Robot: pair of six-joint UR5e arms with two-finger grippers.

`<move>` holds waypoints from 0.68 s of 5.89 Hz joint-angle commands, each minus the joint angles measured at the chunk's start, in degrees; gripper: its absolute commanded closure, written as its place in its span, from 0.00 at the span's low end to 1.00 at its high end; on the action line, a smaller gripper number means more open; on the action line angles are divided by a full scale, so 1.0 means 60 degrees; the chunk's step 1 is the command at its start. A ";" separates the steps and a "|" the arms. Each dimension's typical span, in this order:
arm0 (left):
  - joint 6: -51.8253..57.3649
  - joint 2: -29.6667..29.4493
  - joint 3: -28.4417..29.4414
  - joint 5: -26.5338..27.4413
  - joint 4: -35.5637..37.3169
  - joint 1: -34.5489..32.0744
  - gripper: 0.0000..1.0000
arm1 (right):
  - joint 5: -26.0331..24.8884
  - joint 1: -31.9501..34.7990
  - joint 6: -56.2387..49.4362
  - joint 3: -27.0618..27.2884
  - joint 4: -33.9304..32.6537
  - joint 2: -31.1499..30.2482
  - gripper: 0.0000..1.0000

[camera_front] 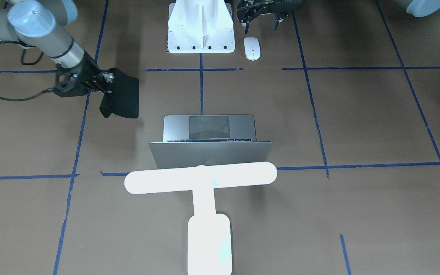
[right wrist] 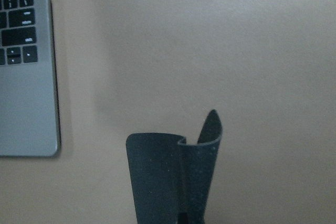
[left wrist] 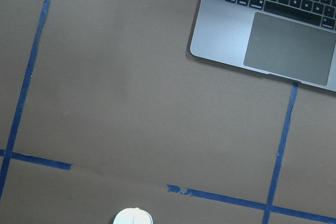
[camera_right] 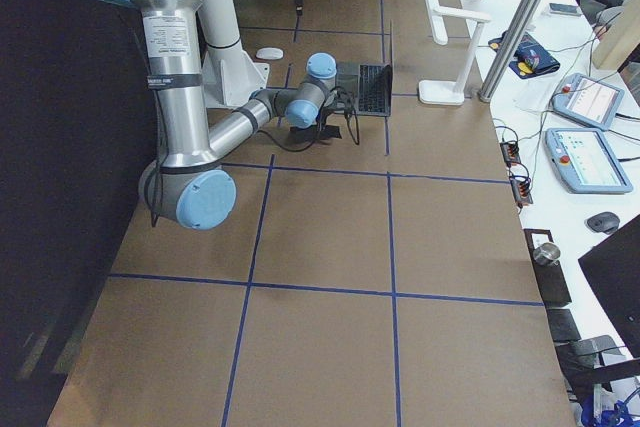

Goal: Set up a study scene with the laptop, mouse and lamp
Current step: 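Carry the black mouse pad in the right gripper beside the laptop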

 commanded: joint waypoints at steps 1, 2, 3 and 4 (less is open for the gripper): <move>0.0000 0.0029 -0.0024 -0.0001 0.0001 -0.0077 0.00 | -0.0162 0.0213 -0.0756 -0.1278 -0.1322 0.1861 1.00; 0.0000 0.0029 -0.0024 -0.0001 0.0016 -0.0136 0.00 | -0.0177 0.0403 -0.0989 -0.2115 -0.1293 0.2478 1.00; 0.0000 0.0029 -0.0024 -0.0001 0.0016 -0.0136 0.00 | -0.0163 0.0579 -0.1092 -0.2529 -0.1293 0.2818 1.00; 0.0000 0.0029 -0.0024 -0.0001 0.0016 -0.0151 0.00 | -0.0163 0.0769 -0.1122 -0.2968 -0.1293 0.3126 1.00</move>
